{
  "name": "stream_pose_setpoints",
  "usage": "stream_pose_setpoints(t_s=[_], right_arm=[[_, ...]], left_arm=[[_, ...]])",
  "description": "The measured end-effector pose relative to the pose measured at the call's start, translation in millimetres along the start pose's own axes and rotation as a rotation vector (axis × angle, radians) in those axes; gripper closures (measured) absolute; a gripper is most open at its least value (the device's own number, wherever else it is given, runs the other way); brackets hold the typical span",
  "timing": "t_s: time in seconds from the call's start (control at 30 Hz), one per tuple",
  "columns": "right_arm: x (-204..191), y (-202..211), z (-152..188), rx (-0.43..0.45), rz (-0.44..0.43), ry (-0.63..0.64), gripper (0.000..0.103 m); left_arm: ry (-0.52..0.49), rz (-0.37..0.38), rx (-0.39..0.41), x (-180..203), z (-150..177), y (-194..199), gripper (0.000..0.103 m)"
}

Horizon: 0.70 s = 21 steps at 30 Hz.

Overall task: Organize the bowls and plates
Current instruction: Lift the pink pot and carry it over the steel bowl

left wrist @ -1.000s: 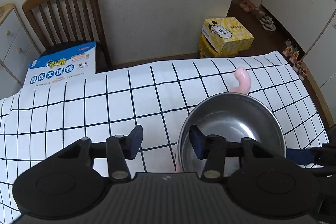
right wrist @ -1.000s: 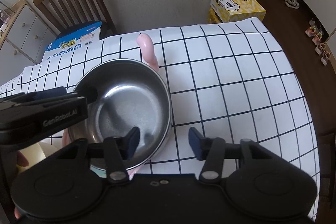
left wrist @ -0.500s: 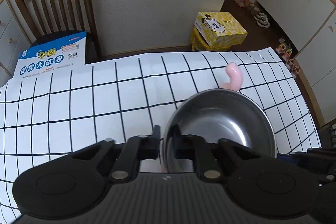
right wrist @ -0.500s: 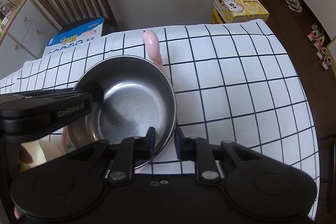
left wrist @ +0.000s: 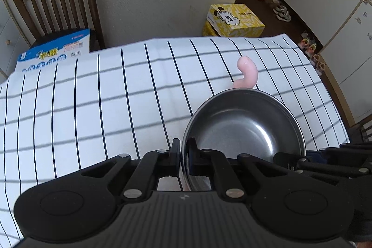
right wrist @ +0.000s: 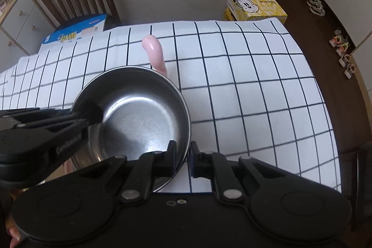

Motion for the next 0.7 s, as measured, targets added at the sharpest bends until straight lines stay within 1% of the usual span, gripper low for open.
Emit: stream_pose_setpoints(t_s=[0.3,0.53,0.7], right_arm=[[-0.5,26.1,29.1,-0.007,0.019,0.028,0.092],[5.2,63.3,51.8,0.01,0.021,0.028,0.092],[15.6,99.9,74.7,0.027,-0.001,0.031,0.092]], left_arm=[[0.001,0.034,-0.005,7.8,28.5,30.8,0.097],[-0.029,0.047,0.004,26.8,47.7,74.4,0.097],[-0.053,0.032,0.015,49.2,69.0,114.7,0.097]])
Point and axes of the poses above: each gripper's, at about its wrist camera, not at the fingertips, and y roughly against the way its jaws point, x to its right, z to its underside, the point moved 1 cm from there along -y, roughly the way its jaws point, and after that the axes turned 4 degrees about x, right-handed, at the moved point
